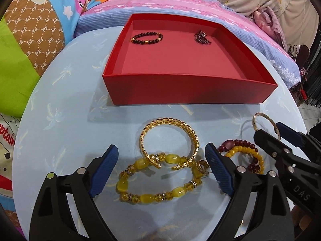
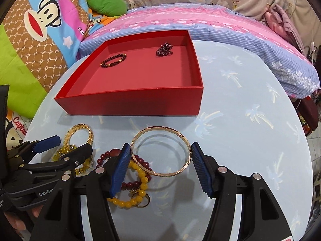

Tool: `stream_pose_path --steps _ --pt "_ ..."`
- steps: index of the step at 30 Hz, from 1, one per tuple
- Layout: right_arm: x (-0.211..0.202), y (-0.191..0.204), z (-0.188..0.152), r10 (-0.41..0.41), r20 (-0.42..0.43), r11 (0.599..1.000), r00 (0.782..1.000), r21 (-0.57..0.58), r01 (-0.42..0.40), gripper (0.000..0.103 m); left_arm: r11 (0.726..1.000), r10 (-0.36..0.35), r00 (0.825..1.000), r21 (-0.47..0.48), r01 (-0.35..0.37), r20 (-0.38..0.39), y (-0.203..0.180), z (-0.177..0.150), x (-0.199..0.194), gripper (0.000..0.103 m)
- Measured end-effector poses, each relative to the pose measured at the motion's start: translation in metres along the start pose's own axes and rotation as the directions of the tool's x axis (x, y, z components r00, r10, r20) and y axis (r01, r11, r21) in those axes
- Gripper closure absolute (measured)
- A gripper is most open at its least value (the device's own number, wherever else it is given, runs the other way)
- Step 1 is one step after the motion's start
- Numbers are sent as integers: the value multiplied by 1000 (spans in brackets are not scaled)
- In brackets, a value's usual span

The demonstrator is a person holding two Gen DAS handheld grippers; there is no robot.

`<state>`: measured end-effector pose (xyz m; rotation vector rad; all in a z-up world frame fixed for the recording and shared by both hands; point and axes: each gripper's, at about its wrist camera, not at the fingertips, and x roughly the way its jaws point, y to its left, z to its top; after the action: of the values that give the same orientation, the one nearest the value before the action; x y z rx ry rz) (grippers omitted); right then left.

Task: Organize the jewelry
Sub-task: 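Grasp the gold twisted cuff with the left tool while the right tool grasps the rose-gold bangle, then carry the cuff and bangle into the red box and open both tools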

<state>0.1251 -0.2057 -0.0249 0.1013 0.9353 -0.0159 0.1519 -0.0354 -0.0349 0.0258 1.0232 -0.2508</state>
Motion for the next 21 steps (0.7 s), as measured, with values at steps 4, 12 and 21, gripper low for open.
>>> stream_pose_path --steps 4,12,21 --pt "1 -3 -1 -1 -1 1000 1000 9 1 44 1000 20 1000 17 -20 10 -2 0 1 29" --pt "0 -1 -2 5 -3 1000 1000 5 -5 44 999 -4 1000 32 3 18 -2 1 -2 47" --pt "-15 4 1 14 29 1000 999 -4 -14 44 999 -37 998 8 37 53 3 4 -26 47"
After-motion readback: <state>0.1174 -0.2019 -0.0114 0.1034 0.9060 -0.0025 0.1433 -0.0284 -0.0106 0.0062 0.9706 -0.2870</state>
